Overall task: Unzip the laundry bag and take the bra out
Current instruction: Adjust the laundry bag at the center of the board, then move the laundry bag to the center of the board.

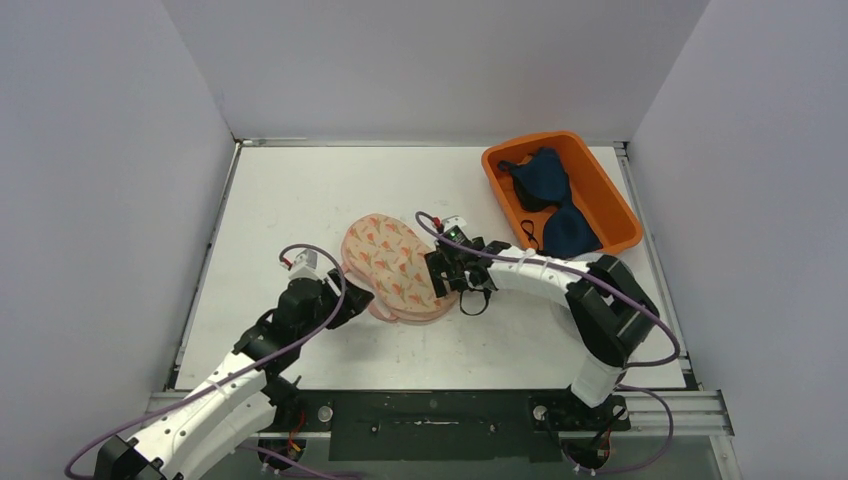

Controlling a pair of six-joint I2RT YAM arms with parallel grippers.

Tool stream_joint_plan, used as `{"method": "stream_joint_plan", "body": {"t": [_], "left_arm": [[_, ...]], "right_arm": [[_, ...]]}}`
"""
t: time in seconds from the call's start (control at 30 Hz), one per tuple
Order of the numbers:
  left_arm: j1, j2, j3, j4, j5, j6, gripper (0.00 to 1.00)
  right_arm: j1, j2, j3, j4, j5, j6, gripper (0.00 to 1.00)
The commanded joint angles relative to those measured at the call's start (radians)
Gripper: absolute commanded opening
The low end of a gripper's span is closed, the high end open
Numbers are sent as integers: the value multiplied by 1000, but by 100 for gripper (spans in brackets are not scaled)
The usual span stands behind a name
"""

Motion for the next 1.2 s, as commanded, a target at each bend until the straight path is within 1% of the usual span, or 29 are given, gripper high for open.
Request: {"method": "stream_joint_plan", "body": {"t": [0.0,0.1,0.2,0.3,0.37,0.43,0.47,0.53,0.67,0.8,0.87,0.93,1.0,1.07,1.17], "left_arm": [[19,45,65,47,-2,-18,63],[29,129,66,111,8,-65,70],[33,227,59,190,9,-115,74],[35,309,36,290,-10,-173,74],[36,361,21,359,-18,-198,71],[37,417,19,411,-19,-212,67],[38,440,22,437,-20,-216,66],[38,489,29,470,-36,-218,63],[40,572,56,475,-73,-222,58],[39,592,29,504,-95,-252,56],[37,577,7,509,-96,-261,56],[36,553,-7,501,-95,-259,57],[37,523,-21,480,-91,-251,57],[37,478,-40,461,-87,-249,58],[38,420,-77,441,-80,-256,59]], "right_arm": [[14,-183,-37,-33,66,64,88],[27,-338,-160,49,77,142,88],[49,-509,-336,169,56,222,88],[88,-663,-508,322,35,329,88],[128,-741,-624,482,7,427,86],[169,-776,-720,627,3,511,84],[187,-775,-751,696,5,547,84],[217,-748,-778,751,24,601,83],[249,-676,-822,847,78,718,82],[257,-565,-860,1010,109,821,79],[257,-497,-843,1074,114,831,76],[245,-433,-809,1080,120,827,70],[209,-373,-793,1100,107,840,64],[159,-319,-787,1149,82,846,59],[102,-257,-746,1148,47,816,50]]}}
